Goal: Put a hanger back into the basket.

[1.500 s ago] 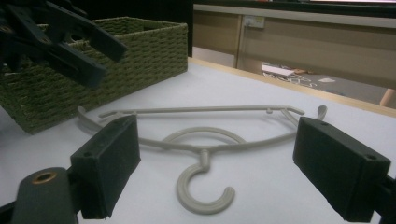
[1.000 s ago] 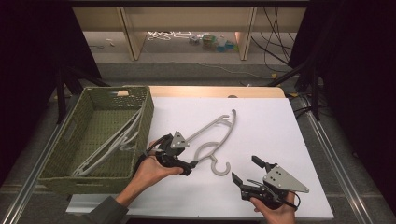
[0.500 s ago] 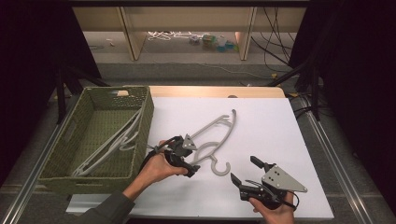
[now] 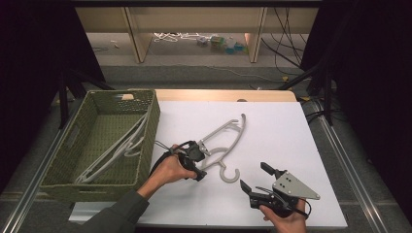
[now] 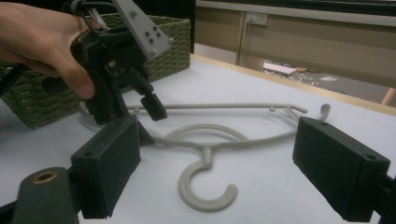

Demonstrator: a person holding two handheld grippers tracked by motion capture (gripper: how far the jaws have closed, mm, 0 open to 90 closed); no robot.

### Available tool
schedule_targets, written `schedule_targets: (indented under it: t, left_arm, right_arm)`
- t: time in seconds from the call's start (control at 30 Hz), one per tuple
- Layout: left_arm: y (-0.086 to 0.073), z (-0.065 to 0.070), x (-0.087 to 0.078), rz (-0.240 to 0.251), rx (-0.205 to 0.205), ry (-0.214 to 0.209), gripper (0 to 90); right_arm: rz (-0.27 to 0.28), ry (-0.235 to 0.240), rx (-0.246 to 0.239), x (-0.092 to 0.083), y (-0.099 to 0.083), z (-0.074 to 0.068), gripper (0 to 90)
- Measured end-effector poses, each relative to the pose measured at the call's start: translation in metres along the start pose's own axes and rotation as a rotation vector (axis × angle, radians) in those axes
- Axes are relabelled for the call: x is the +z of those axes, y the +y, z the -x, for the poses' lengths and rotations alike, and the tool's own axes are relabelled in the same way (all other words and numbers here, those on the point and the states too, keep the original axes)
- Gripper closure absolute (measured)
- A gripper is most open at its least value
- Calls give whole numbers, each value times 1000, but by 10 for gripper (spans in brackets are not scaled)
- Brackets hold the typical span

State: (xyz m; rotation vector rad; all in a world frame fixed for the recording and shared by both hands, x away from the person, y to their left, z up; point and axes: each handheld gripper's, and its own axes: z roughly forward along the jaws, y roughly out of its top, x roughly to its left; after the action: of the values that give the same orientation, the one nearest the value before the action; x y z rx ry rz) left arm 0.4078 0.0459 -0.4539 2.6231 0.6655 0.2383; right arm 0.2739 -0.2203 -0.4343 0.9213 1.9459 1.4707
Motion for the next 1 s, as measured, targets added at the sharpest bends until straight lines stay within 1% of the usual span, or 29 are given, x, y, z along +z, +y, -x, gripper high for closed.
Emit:
schedule_targets:
  t: [0.03,0.07,0.1,0.17,0.2,0.23,0.27,0.3,0.33,0.37,0.43,0.47,0.5,0.57,0.63,0.67,0.73,0.77,0.83,0.9,0.93,0.97,1.0]
  left_arm:
    - [0,0,2,-12,-3,-12,434]
    - [0,0,2,-25,-2,-19,435]
    - [0,1,3,-36,-10,-25,439]
    - [0,0,6,-41,2,-30,453]
    - [0,0,7,-45,-4,-32,457]
    - [0,-2,8,-55,7,-34,471]
    - [0,-3,9,-58,10,-38,483]
    - [0,-2,9,-46,-7,-38,490]
    - [0,-3,10,-41,0,-48,519]
    - [0,-4,10,-43,3,-55,543]
    - [0,-5,12,-52,-7,-54,563]
    - [0,-6,13,-56,-7,-66,573]
    - [0,-5,13,-55,-12,-71,596]
    - [2,-6,12,-71,2,-78,625]
    - [4,-4,13,-70,-2,-80,644]
    - [4,-4,13,-80,11,-79,647]
    - [5,-6,13,-92,26,-86,650]
    - [5,-7,13,-93,23,-92,654]
    - [4,-8,14,-77,-3,-100,667]
    - [4,-10,14,-75,3,-93,709]
    - [3,-11,14,-74,7,-97,727]
    - [3,-12,13,-75,5,-94,747]
    - [3,-13,13,-71,10,-96,765]
  right_arm:
    - [8,4,2,0,0,0,158]
    - [9,4,4,0,0,0,158]
    - [3,-1,3,0,0,0,158]
    - [2,0,6,0,0,0,158]
    - [3,2,5,0,0,0,158]
    - [-3,1,4,0,0,0,159]
    - [-4,1,2,0,0,0,159]
    - [-4,1,2,0,0,0,158]
    - [0,-1,3,0,0,0,159]
    - [0,1,7,0,-1,0,159]
    - [2,4,11,0,-1,1,159]
    - [-1,6,14,0,-1,1,159]
    - [9,3,18,1,-1,1,159]
    - [-2,4,13,0,-1,1,159]
    - [4,10,13,1,-1,1,159]
    - [-5,3,5,1,-1,1,159]
    - [-4,8,6,1,-1,0,160]
    - [-2,9,6,1,-1,0,159]
    - [6,15,13,1,-1,0,159]
    - [3,12,11,1,-1,0,159]
    - [8,8,12,1,-1,0,159]
    - [7,2,4,1,0,0,159]
    - [-1,8,4,1,0,0,159]
